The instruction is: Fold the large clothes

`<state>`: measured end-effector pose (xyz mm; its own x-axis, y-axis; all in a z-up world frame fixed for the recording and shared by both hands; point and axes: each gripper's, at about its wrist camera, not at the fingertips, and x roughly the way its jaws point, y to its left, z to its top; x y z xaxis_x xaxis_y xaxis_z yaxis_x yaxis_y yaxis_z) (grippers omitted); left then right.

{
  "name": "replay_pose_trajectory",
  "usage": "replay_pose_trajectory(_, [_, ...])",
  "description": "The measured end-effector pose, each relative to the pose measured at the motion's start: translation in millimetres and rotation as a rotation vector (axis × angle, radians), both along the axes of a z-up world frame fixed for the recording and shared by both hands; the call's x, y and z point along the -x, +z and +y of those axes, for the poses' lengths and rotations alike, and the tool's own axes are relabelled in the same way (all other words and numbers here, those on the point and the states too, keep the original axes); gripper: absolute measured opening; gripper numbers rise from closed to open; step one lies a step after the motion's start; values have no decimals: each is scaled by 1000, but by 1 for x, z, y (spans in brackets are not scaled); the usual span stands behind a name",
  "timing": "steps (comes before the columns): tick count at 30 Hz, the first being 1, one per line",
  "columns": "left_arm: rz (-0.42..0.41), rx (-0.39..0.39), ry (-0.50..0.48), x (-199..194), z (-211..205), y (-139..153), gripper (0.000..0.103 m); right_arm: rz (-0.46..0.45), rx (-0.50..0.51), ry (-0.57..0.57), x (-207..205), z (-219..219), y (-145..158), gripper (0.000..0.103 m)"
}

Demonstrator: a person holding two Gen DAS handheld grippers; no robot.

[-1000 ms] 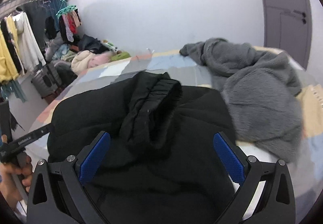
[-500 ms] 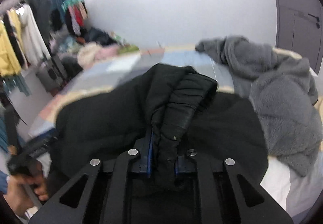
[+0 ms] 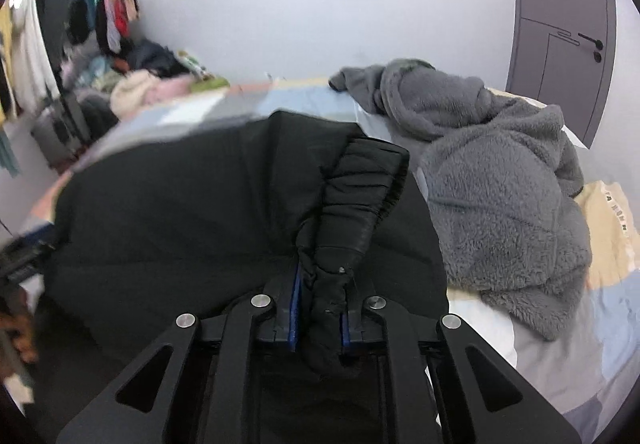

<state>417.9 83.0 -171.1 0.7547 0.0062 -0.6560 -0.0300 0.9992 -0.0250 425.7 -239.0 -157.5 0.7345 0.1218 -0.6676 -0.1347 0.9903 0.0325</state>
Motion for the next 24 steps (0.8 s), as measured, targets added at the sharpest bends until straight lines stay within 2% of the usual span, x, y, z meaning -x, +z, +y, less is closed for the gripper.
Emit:
replay_pose_trajectory(11, [88, -61, -10, -32, -6, -23, 81, 43, 21, 5, -34, 24, -39, 18])
replay_pose_trajectory(20, [112, -47, -3, -41, -6, -36, 84, 36, 28, -5, -46, 35, -51, 21])
replay_pose_trajectory(22, [103, -41, 10, -37, -5, -32, 84, 51, -3, -38, -41, 30, -45, 21])
replay_pose_trajectory(24, [87, -25, 33, -30, 0, -23, 84, 71, -75, -80, -34, 22, -35, 22])
